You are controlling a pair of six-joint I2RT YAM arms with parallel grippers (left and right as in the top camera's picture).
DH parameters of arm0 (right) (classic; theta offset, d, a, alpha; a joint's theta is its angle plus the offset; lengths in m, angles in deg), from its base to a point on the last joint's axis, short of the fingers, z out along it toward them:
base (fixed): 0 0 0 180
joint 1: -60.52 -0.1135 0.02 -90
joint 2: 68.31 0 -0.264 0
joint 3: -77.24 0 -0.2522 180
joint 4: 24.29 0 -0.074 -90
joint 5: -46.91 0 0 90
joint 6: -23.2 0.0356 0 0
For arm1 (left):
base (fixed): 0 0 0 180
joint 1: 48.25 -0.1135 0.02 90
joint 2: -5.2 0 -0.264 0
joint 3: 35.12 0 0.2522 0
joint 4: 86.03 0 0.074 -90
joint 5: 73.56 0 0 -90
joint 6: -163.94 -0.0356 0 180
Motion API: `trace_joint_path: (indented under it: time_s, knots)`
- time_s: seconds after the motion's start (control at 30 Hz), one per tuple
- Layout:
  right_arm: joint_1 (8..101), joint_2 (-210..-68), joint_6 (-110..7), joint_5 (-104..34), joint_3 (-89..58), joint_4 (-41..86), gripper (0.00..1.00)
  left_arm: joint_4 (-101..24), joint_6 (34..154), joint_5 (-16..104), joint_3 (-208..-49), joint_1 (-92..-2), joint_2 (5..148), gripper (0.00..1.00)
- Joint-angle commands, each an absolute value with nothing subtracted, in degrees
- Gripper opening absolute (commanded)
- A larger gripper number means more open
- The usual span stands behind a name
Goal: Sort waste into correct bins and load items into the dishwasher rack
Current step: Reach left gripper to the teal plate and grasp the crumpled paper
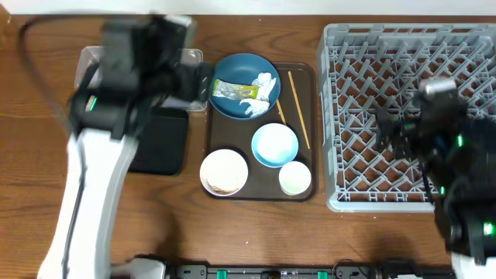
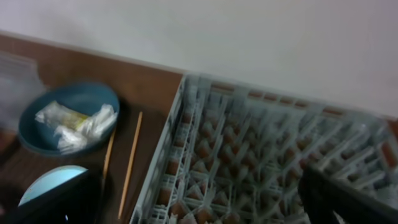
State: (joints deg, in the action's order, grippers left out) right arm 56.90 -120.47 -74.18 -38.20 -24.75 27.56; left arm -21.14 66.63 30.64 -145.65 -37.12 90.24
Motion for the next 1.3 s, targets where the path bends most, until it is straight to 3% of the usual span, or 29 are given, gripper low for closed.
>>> trace_joint_path:
  time_s: [0.0, 0.03, 0.33, 0.53, 0.73, 1.27]
  knots:
    - [56.35, -125.37, -74.60, -36.06, -19.31, 30.92, 0.99, -14.19, 66.69, 26.03, -156.45, -33.57, 102.11, 0.89]
    - [56.35, -126.52, -74.60, -35.73, -18.59, 31.69, 0.99, -12.64, 66.69, 26.05, -158.66, -32.66, 105.06, 0.98]
    - [56.35, -132.01, -73.94, -28.13, -18.24, 36.91, 0.99, -17.07, 67.02, 27.52, -160.76, -27.24, 121.84, 0.98]
    - [56.35, -132.29, -73.96, -27.82, -18.24, 40.41, 0.99, -23.35, 75.13, 27.27, -160.76, -27.28, 128.27, 0.98]
    - [56.35, -132.29, -73.96, -27.82, -18.24, 41.54, 0.99, -27.87, 80.13, 24.24, -160.76, -27.28, 133.54, 0.98]
    - [56.35, -132.40, -73.96, -27.82, -18.50, 43.23, 0.99, -29.36, 79.76, 21.31, -159.66, -26.97, 139.00, 0.98]
